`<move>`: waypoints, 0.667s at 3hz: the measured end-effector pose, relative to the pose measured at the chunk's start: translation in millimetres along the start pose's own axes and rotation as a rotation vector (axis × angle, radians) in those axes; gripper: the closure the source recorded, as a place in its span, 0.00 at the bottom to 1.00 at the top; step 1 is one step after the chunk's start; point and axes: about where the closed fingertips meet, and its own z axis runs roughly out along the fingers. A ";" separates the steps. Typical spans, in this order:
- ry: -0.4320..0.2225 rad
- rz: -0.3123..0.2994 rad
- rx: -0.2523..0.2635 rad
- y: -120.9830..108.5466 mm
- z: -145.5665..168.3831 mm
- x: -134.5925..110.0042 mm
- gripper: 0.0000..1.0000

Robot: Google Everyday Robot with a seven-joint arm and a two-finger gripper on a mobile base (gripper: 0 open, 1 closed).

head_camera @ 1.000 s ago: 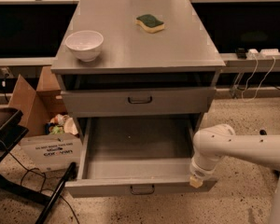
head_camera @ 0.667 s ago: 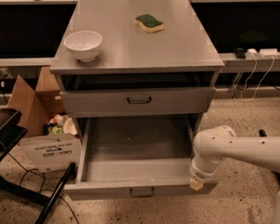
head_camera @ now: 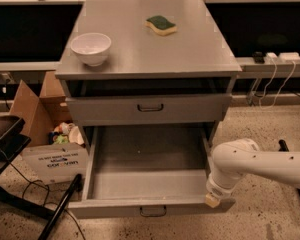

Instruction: Open middle drawer

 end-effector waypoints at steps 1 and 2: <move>-0.033 0.047 -0.006 14.0 -7.2 1.3 1.00; 0.002 0.137 -0.055 69.2 -6.7 51.3 1.00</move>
Offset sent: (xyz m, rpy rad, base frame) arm -0.6379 -0.0722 0.0926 -0.0827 0.5895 -0.7772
